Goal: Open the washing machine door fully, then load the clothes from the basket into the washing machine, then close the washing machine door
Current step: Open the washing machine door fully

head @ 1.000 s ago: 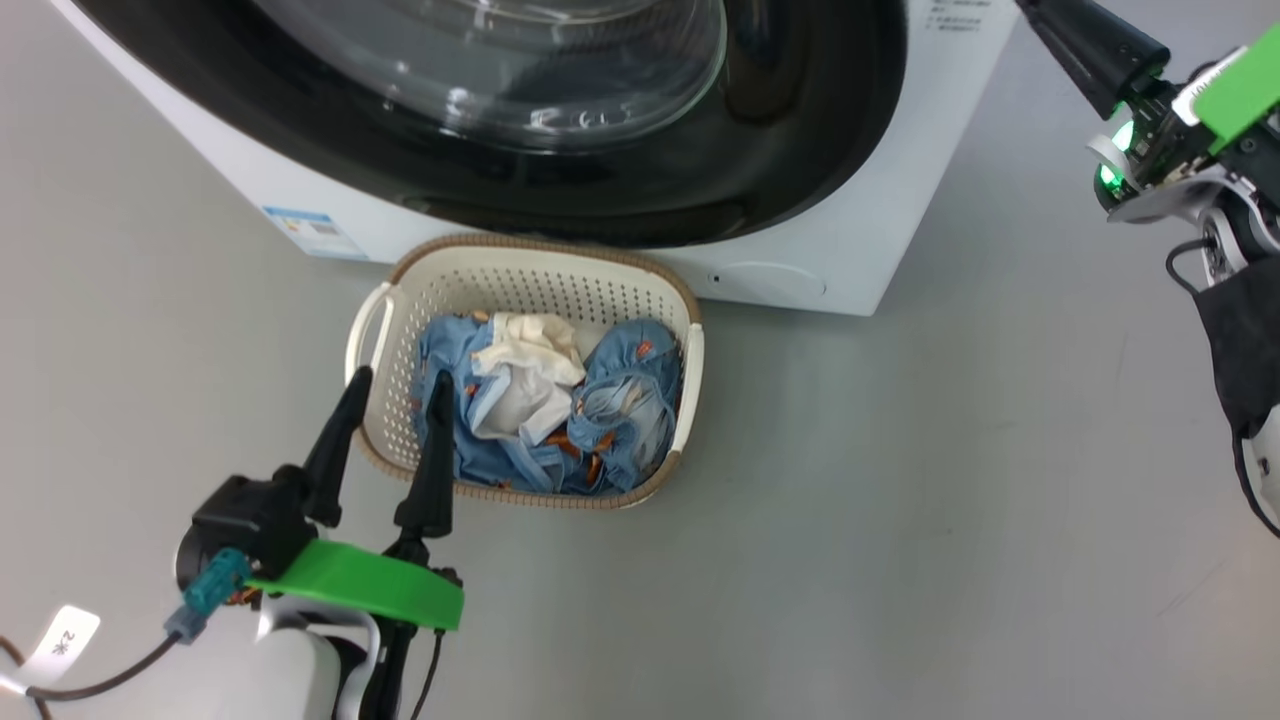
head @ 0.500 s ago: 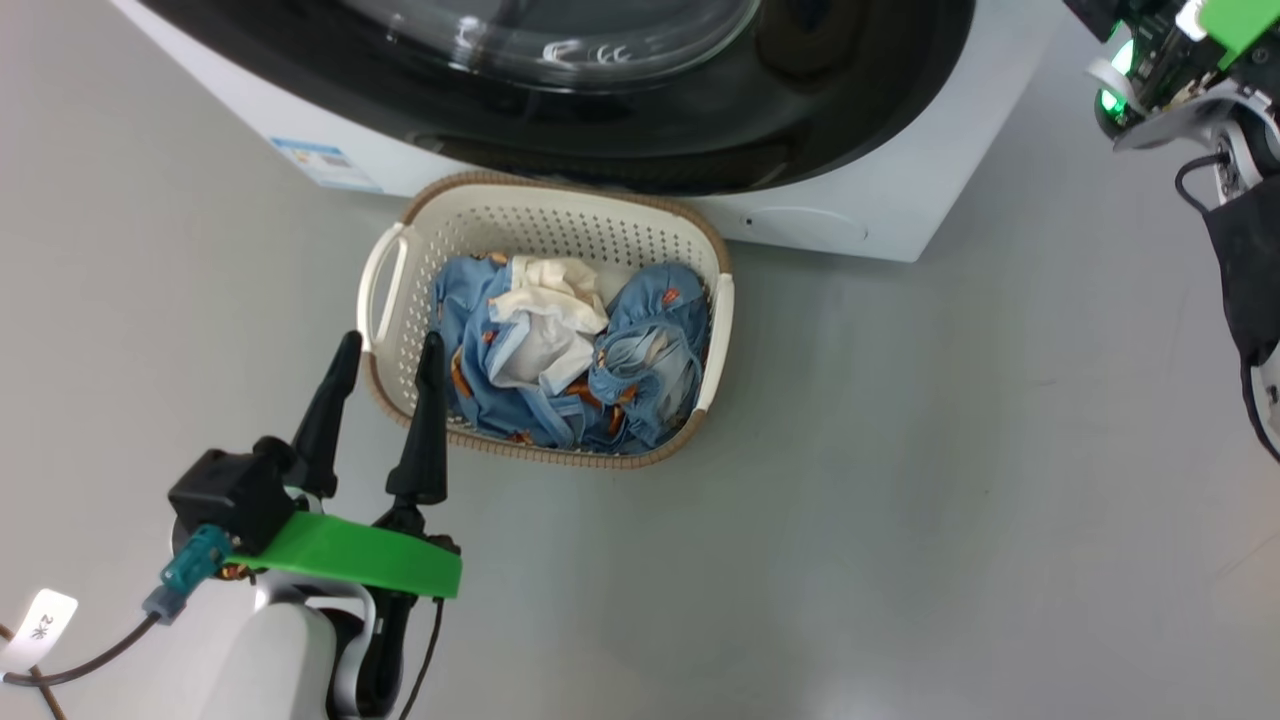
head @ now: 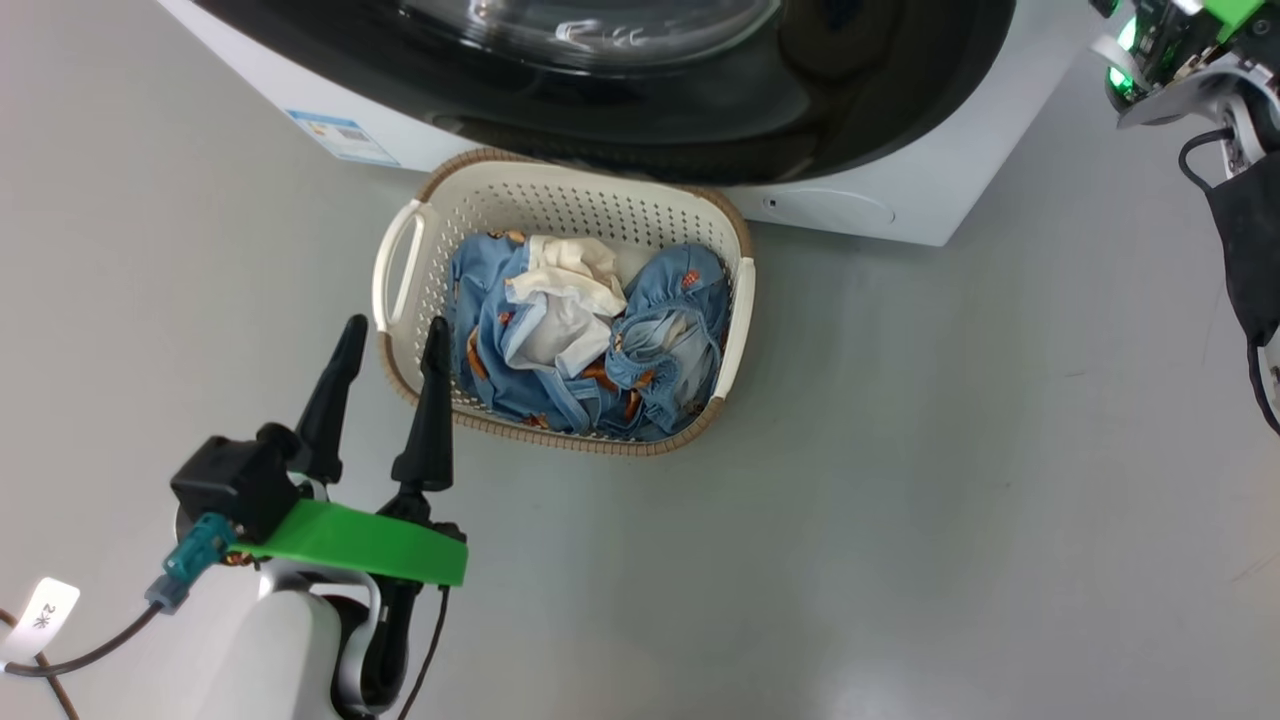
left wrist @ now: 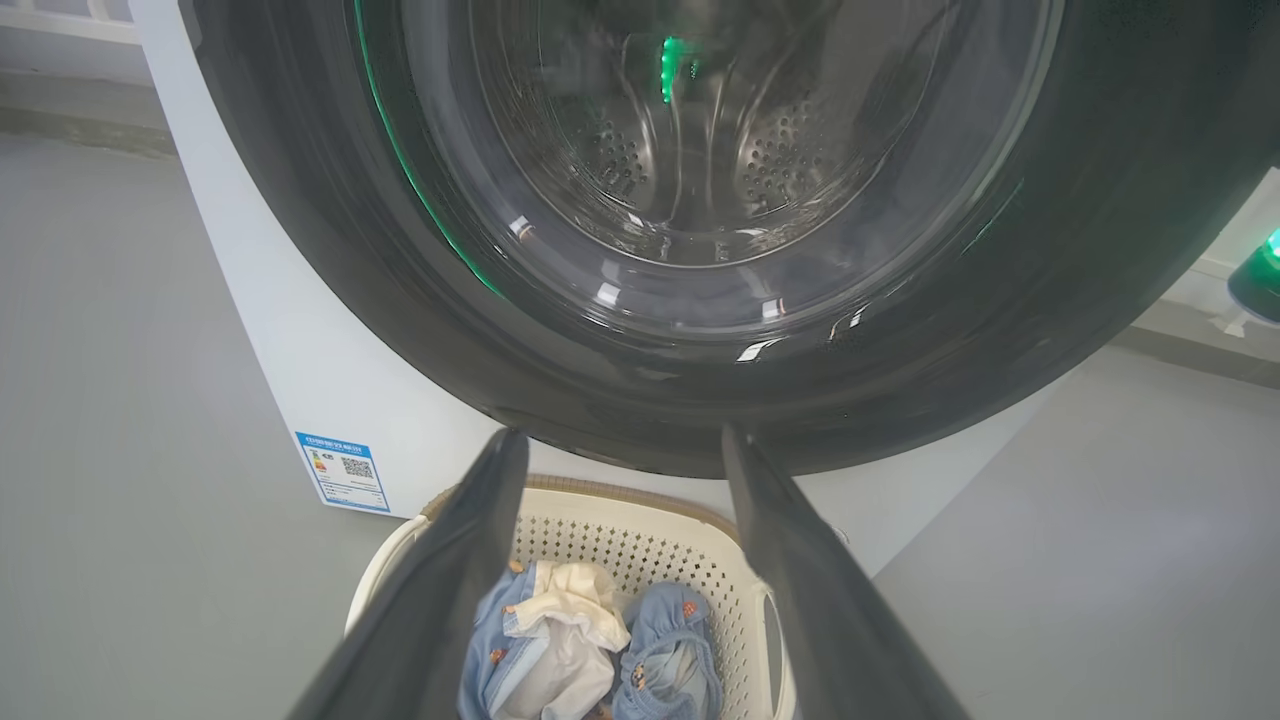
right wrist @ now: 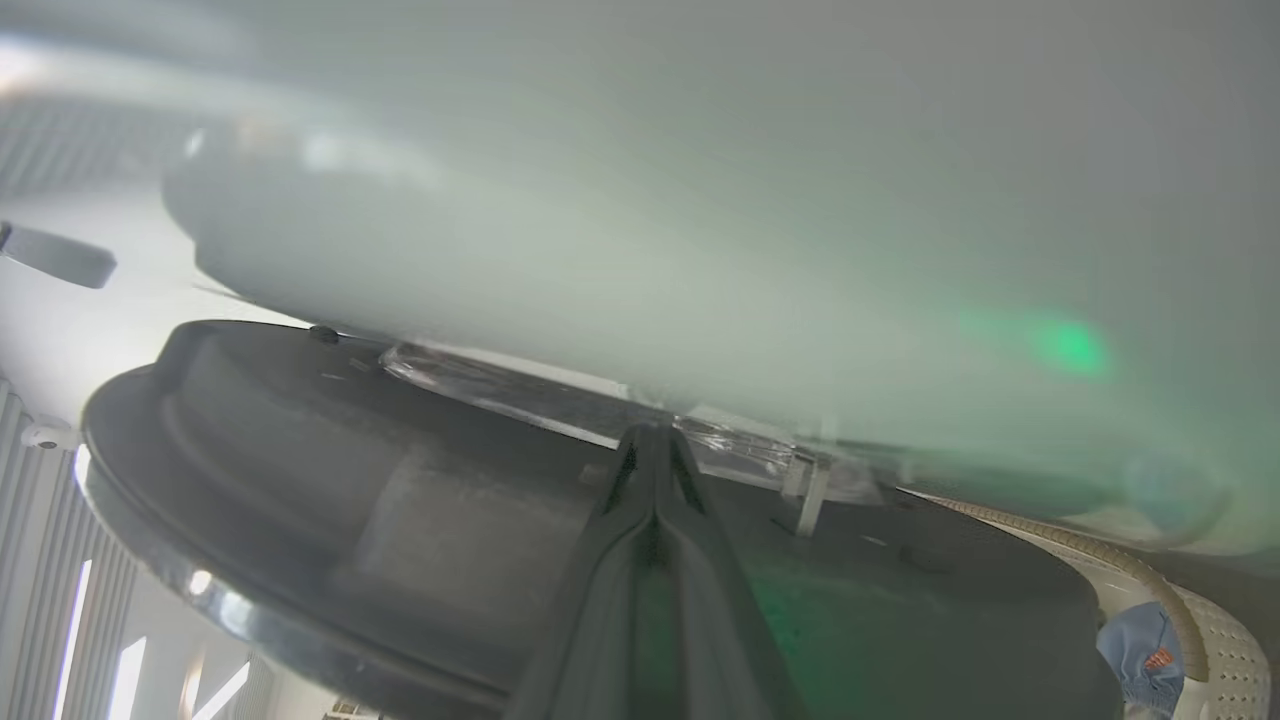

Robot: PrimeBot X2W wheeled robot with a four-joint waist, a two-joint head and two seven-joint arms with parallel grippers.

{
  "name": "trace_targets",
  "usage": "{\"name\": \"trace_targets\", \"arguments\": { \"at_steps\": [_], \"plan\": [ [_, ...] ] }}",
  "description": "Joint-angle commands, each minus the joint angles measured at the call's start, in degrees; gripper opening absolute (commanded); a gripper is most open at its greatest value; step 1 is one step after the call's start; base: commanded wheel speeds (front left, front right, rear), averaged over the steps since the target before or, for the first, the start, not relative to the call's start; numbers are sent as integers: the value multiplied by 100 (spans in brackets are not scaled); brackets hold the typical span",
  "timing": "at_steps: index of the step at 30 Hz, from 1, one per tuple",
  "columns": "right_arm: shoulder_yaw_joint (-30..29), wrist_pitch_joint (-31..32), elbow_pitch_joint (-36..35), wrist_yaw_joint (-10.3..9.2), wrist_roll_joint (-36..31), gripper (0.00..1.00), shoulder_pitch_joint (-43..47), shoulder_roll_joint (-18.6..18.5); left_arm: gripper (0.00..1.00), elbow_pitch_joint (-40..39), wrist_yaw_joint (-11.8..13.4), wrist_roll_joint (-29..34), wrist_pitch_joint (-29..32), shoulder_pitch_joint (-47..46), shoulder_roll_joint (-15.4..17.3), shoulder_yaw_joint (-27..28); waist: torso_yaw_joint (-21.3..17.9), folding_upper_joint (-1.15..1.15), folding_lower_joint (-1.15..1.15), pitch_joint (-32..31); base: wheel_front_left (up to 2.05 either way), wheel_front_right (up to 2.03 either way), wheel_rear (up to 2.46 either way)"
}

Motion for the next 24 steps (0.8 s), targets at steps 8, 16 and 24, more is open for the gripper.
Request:
{"name": "trace_targets", "arguments": {
  "at_steps": [8,16,24],
  "plan": [
    [229,163,-463,10,-141,0,581,175,100,-57,-9,131,-37,50,112,184,-90,0,0,-404,0,0,0],
    [380,265,-752,10,-148,0,1160,289,100,13,-9,202,-37,222,160,184,-178,0,0,-777,0,0,0],
    [525,355,-1068,10,-152,0,1634,401,100,64,-9,236,-37,410,182,152,-196,0,0,-1086,0,0,0]
  ]
}}
